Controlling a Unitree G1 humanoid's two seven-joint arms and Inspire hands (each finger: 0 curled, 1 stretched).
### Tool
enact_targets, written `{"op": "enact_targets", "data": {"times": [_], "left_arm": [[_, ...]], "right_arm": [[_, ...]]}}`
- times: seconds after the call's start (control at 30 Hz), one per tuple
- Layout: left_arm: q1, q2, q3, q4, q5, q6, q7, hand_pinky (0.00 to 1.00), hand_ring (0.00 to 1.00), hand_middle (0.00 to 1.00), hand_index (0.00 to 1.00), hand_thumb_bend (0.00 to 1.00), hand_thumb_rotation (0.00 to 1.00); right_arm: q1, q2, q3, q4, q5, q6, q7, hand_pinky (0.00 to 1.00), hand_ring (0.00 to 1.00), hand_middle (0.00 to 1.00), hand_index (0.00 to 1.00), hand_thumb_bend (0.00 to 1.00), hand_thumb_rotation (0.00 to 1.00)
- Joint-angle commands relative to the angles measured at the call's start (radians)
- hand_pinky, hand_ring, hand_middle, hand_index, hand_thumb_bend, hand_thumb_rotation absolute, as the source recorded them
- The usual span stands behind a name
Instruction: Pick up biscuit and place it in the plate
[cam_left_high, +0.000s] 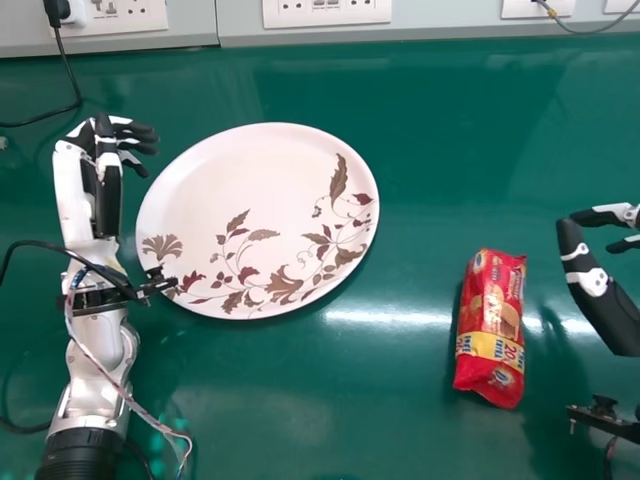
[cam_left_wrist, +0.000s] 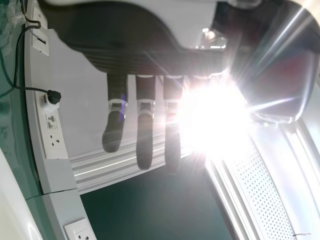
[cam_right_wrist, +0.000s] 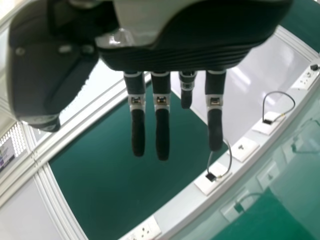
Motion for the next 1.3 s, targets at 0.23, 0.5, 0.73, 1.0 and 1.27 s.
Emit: {"op": "enact_targets", "data": {"times": [0.23,0.5,0.73,1.0,1.27], "left_arm": [[0.08,-0.054,-0.017,0.07,-0.016,0.011,0.006,0.21,0.4,0.45,0.45,0.52,0.95],[0.08,-0.055,-0.009,0.073,0.01,0.049,0.07,0.19,0.39,0.43,0.43,0.58,0.99],[0.068,-0.035,-0.017,0.107,0.045,0.026,0.102,0.2,0.4,0.43,0.44,0.54,1.0],[0.074,-0.026,-0.019,0.1,0.057,0.037,0.111,0.2,0.4,0.44,0.44,0.55,1.0],[0.063,-0.021,-0.018,0.128,0.039,0.007,0.1,0.21,0.41,0.44,0.45,0.63,1.0]], "right_arm": [[0.104,0.072,0.097,-0.05,-0.07,0.017,0.023,0.47,0.53,0.57,0.59,0.85,0.17],[0.27,0.205,0.224,-0.119,-0.297,0.054,-0.061,0.5,0.6,0.66,0.69,0.88,0.46],[0.35,0.224,0.227,-0.148,-0.374,0.05,-0.14,0.53,0.63,0.7,0.71,0.87,0.52],[0.43,0.237,0.209,-0.199,-0.407,0.061,-0.153,0.56,0.66,0.73,0.72,0.88,0.56],[0.463,0.272,0.233,-0.245,-0.455,0.099,-0.128,0.57,0.72,0.83,0.8,0.91,0.58]]}}
